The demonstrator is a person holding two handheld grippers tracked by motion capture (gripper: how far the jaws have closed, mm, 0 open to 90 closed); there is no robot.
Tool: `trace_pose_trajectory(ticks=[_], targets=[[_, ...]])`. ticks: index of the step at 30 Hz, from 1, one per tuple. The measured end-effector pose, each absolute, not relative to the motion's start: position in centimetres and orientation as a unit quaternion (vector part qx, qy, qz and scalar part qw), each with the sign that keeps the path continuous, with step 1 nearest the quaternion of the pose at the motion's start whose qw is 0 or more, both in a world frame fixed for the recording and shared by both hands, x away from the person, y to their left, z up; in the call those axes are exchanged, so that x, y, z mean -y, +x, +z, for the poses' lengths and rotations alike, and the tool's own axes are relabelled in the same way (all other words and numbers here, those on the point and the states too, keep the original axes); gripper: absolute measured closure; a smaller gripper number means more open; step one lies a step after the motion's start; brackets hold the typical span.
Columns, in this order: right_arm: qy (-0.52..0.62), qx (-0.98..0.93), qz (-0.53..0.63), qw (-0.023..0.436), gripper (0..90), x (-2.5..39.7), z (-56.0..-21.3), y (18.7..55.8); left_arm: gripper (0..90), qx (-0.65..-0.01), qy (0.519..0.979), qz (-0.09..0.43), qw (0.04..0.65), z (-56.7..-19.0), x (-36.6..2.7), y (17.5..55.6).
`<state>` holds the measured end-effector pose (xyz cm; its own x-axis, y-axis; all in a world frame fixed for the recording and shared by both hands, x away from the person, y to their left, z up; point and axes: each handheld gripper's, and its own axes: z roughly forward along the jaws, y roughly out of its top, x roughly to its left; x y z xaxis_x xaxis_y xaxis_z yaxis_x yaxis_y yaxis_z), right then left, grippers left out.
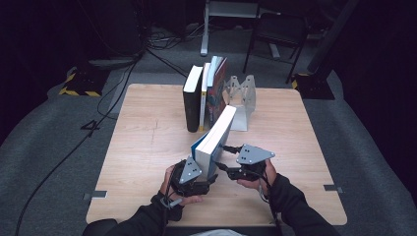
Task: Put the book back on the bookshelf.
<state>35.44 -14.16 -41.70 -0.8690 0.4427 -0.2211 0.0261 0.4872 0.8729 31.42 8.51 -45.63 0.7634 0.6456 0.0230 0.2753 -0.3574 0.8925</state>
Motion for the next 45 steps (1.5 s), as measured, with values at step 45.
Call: trace_pose_trajectory(ticks=[45], targets=[[0.109, -0.837, 0.518, 0.14, 29.5, 15.6, -43.5, 39.1, 57.8, -0.156, 0.854, 0.083, 0.49, -44.8, -16.8, 34.0]])
